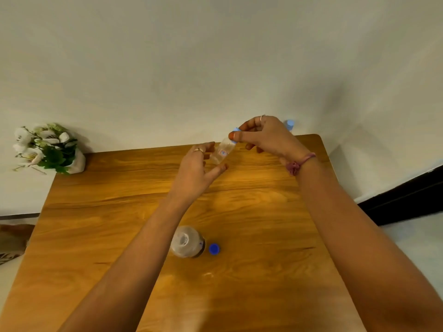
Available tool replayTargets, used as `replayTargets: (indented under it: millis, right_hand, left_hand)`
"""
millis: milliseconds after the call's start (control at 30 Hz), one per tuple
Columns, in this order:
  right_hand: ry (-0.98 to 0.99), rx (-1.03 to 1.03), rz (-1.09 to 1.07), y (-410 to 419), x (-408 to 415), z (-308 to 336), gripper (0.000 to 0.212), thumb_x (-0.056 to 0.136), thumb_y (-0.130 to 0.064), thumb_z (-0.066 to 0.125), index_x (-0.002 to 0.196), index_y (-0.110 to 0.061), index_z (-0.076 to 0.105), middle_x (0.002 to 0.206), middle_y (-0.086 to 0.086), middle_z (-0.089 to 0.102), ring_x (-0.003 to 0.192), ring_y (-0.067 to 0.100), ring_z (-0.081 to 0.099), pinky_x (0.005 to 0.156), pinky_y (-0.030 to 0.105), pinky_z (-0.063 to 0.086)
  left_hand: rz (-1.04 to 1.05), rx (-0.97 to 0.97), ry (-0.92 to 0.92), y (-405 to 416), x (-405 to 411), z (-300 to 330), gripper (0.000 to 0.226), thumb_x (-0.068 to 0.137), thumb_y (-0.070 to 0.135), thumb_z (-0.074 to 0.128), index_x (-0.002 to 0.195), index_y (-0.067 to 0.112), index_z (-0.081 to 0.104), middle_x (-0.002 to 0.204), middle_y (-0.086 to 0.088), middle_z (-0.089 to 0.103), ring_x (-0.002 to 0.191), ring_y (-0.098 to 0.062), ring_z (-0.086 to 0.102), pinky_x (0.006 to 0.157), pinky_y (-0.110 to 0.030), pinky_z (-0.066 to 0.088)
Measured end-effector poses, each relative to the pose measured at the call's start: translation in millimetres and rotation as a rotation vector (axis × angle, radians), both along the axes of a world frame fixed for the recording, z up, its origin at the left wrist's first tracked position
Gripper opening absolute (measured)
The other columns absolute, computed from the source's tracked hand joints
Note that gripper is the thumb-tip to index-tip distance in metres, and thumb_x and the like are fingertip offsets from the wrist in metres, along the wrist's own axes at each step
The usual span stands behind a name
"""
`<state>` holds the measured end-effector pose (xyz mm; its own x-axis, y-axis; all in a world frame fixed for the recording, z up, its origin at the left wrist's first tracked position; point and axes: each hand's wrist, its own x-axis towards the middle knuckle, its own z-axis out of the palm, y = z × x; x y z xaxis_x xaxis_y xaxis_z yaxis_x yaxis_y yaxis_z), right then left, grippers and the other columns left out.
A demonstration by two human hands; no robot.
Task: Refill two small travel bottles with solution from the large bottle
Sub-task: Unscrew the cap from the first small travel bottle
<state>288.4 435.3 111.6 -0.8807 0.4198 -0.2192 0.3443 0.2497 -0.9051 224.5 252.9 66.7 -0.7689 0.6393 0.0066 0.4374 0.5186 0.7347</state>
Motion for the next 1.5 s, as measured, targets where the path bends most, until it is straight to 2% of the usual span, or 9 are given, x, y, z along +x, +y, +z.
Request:
replayTargets:
  millis: [67,200,367,467,600,700,1000,1400,1500]
  right_hand:
    - [0.014,-0.088,0.027,-26,8,8,0.023,0.073,-0.031,0.078,0.087,-0.019,0.063,0.078,-0.001,0.069,0.056,0.001,0.064,0.048,0.015,0.048]
    - [0.052,-0.190,0.029,-78,16,19,0.023,0.075,-0.017,0.076,0.093,-0.014,0.063,0.079,0.005,0.070,0.059,0.007,0.066,0.055,0.019,0.053]
    - [0.039,-0.202,0.056,-137,19,27,0.021,0.078,-0.014,0.073,0.097,-0.014,0.064,0.079,0.004,0.069,0.059,0.006,0.064,0.058,0.019,0.054]
    - [0.010,-0.145,0.112,-166,20,32,0.028,0.081,-0.016,0.070,0.107,-0.008,0.063,0.081,0.003,0.069,0.062,0.007,0.065,0.059,0.017,0.054]
    - [0.016,-0.037,0.151,-198,23,38,0.028,0.079,-0.033,0.072,0.099,-0.013,0.067,0.078,-0.003,0.070,0.064,0.003,0.066,0.058,0.016,0.053]
    - [0.022,0.065,0.130,-219,26,38,0.034,0.074,-0.043,0.073,0.094,-0.015,0.069,0.078,-0.004,0.071,0.066,0.004,0.067,0.061,0.018,0.054]
    - [0.102,0.215,0.191,-256,35,44,0.010,0.079,-0.036,0.070,0.079,-0.026,0.069,0.075,-0.005,0.071,0.067,0.008,0.067,0.066,0.021,0.055]
    - [0.359,0.361,0.219,-262,32,83,0.027,0.084,-0.024,0.066,0.102,-0.004,0.069,0.090,0.011,0.068,0.067,0.013,0.065,0.069,0.025,0.056]
    - [0.379,0.428,0.283,-263,34,90,0.023,0.085,-0.017,0.066,0.106,-0.008,0.068,0.098,0.007,0.066,0.084,0.017,0.064,0.078,0.027,0.055]
  left_hand:
    - [0.013,0.026,0.054,-21,4,5,0.050,0.080,0.029,0.073,0.125,0.014,0.056,0.119,-0.001,0.058,0.097,-0.007,0.057,0.075,-0.008,0.043]
    - [0.060,0.033,0.043,-67,13,16,0.048,0.076,0.032,0.077,0.118,0.014,0.062,0.108,0.004,0.064,0.092,-0.005,0.060,0.072,-0.012,0.049]
    - [0.106,0.014,0.019,-122,23,25,0.046,0.075,0.034,0.078,0.116,0.018,0.064,0.104,0.007,0.065,0.088,-0.001,0.059,0.061,-0.001,0.044]
    - [0.143,0.026,0.024,-153,28,30,0.045,0.074,0.033,0.079,0.114,0.018,0.065,0.105,0.003,0.065,0.087,-0.005,0.060,0.063,-0.007,0.047]
    - [0.202,0.016,0.040,-186,37,36,0.044,0.071,0.040,0.080,0.109,0.022,0.065,0.102,0.008,0.063,0.079,-0.002,0.060,0.066,-0.021,0.054]
    - [0.219,0.012,0.010,-206,45,38,0.044,0.071,0.041,0.079,0.108,0.024,0.065,0.101,0.011,0.063,0.074,0.002,0.060,0.060,-0.015,0.051]
    - [0.224,0.010,-0.017,-245,55,45,0.049,0.078,0.035,0.074,0.122,0.018,0.061,0.101,0.003,0.067,0.075,-0.005,0.060,0.055,-0.009,0.040]
    - [0.176,0.109,0.177,-257,47,89,0.053,0.082,0.033,0.071,0.128,0.011,0.058,0.106,-0.002,0.066,0.073,-0.005,0.056,0.053,-0.007,0.037]
    - [0.166,0.133,0.139,-258,45,91,0.053,0.082,0.034,0.070,0.128,0.011,0.058,0.105,-0.002,0.068,0.078,-0.006,0.057,0.053,-0.005,0.040]
